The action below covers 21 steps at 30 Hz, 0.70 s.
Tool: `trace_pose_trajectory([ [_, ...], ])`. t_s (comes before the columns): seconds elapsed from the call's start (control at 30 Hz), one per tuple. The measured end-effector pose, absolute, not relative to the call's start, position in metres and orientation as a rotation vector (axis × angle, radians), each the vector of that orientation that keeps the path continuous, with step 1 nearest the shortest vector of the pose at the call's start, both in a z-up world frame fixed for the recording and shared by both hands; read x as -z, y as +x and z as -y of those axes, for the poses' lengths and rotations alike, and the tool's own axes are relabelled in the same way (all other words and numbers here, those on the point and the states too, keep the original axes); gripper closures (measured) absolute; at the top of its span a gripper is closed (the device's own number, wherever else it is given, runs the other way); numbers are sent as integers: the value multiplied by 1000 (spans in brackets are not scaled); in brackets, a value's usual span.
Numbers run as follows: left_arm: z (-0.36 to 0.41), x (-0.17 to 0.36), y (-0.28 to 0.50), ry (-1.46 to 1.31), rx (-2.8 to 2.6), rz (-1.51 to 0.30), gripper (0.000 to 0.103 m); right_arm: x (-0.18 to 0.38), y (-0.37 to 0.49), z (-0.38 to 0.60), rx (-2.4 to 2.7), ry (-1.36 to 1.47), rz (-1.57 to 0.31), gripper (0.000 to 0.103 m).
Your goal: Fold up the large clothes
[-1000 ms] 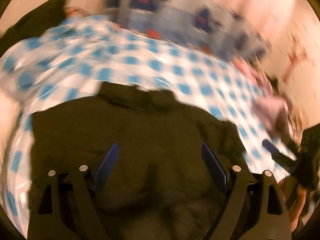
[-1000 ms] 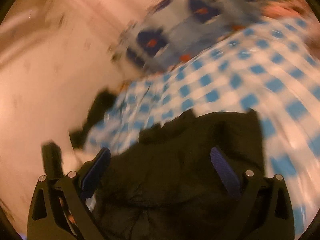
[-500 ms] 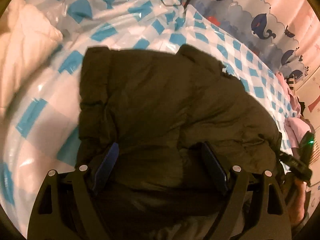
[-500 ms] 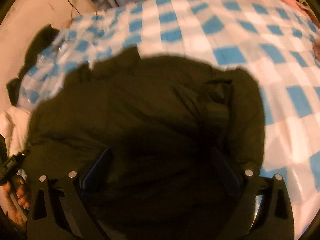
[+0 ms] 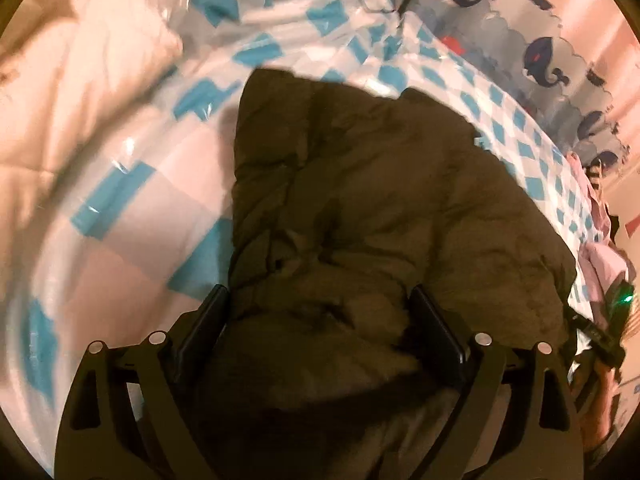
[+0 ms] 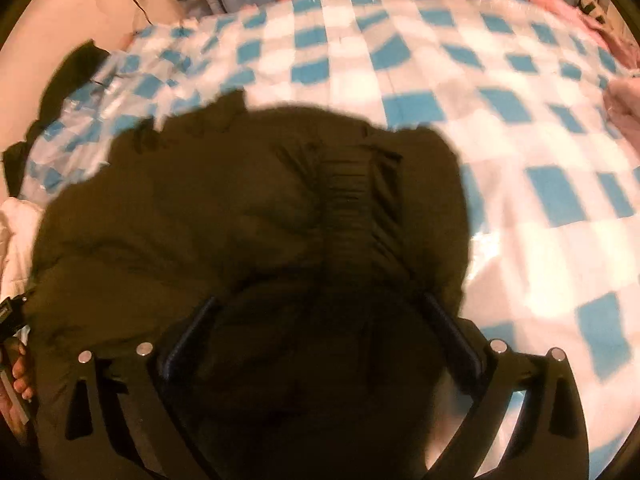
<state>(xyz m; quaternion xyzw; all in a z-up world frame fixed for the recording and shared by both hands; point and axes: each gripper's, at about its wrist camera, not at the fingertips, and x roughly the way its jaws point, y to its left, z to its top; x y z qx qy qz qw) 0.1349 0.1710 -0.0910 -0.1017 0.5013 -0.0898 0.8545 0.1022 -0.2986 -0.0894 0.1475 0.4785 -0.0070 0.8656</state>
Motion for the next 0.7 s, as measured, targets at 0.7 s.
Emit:
trace_pose_trajectory([
  [0.7, -141, -27, -93, 366, 126, -748, 16, 67, -122, 331, -27, 508, -1040, 7],
])
